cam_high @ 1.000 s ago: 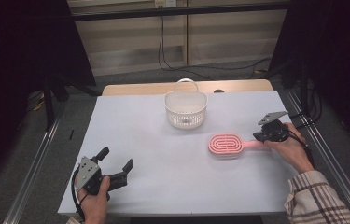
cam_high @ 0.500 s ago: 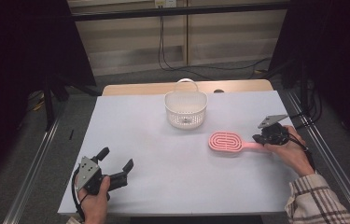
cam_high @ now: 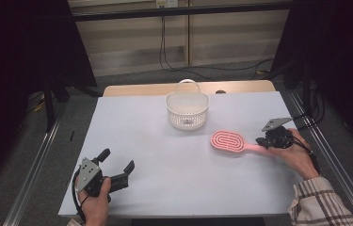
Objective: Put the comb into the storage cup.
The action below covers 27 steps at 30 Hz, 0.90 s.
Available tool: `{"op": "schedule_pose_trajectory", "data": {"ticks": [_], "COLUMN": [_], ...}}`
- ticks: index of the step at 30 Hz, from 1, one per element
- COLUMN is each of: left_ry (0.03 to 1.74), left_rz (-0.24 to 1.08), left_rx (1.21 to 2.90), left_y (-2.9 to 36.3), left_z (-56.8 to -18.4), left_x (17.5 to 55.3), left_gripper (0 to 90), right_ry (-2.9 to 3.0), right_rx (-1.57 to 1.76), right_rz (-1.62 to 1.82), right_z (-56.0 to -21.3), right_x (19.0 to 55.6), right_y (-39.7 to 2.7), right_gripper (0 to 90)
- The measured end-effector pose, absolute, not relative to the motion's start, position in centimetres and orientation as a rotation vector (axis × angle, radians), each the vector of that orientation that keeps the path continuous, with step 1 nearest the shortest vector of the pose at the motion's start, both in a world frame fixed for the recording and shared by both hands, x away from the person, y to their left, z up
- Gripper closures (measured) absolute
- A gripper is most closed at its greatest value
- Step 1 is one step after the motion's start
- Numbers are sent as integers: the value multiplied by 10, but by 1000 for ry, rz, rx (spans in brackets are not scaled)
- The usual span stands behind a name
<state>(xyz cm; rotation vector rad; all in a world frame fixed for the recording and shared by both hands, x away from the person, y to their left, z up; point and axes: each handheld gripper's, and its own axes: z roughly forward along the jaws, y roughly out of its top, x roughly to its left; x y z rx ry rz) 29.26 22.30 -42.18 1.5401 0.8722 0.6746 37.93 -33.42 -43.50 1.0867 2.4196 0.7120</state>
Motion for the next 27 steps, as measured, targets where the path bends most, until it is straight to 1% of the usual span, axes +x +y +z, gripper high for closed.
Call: {"op": "schedule_pose_trajectory", "data": {"ticks": [27], "left_ry": [874], "left_rz": [669], "left_rx": [1532], "left_y": [224], "left_z": [-422], "left_x": [293], "left_gripper": [30], "right_ry": [2433], "right_rx": [1115], "right_rz": [723], "right_z": [-438], "right_x": [374], "right_y": [-335], "right_gripper": [900]}}
